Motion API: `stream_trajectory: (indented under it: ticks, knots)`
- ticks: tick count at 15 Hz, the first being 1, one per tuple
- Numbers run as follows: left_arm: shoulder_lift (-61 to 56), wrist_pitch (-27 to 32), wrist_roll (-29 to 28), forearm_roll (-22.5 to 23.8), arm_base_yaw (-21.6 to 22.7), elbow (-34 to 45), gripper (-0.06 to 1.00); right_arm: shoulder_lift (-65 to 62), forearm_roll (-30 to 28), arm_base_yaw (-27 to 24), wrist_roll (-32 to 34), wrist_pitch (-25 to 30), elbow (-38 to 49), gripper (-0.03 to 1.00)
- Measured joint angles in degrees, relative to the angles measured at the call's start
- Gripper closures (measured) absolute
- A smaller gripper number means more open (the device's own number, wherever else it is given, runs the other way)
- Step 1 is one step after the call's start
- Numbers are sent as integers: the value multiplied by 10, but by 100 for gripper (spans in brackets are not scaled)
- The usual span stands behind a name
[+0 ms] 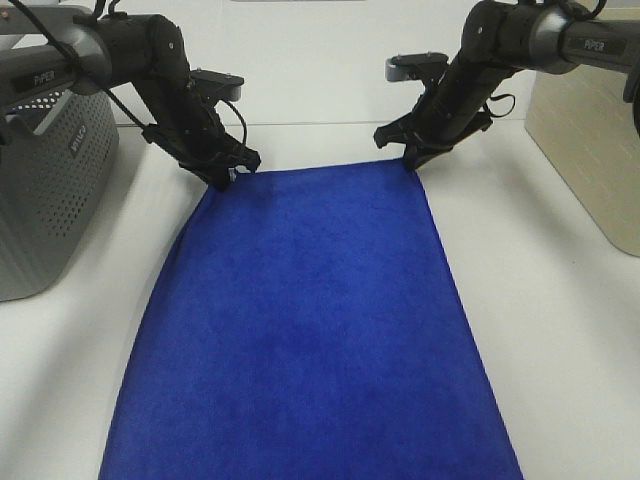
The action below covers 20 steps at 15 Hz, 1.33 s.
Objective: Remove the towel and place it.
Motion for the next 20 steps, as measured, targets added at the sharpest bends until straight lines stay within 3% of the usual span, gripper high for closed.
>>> stream_trajectory:
  ticks: [7,14,20]
  knots:
    - [3,-163,2,67,0,-45,94,-1,-8,0,-18,-84,-76,95]
    - [15,-241,3,111,0,-45,94,-1,-8,0,-41,-159,-76,95]
    - [19,-316,3,122,0,-45,94,0,-7,0,-42,-207,-76,95]
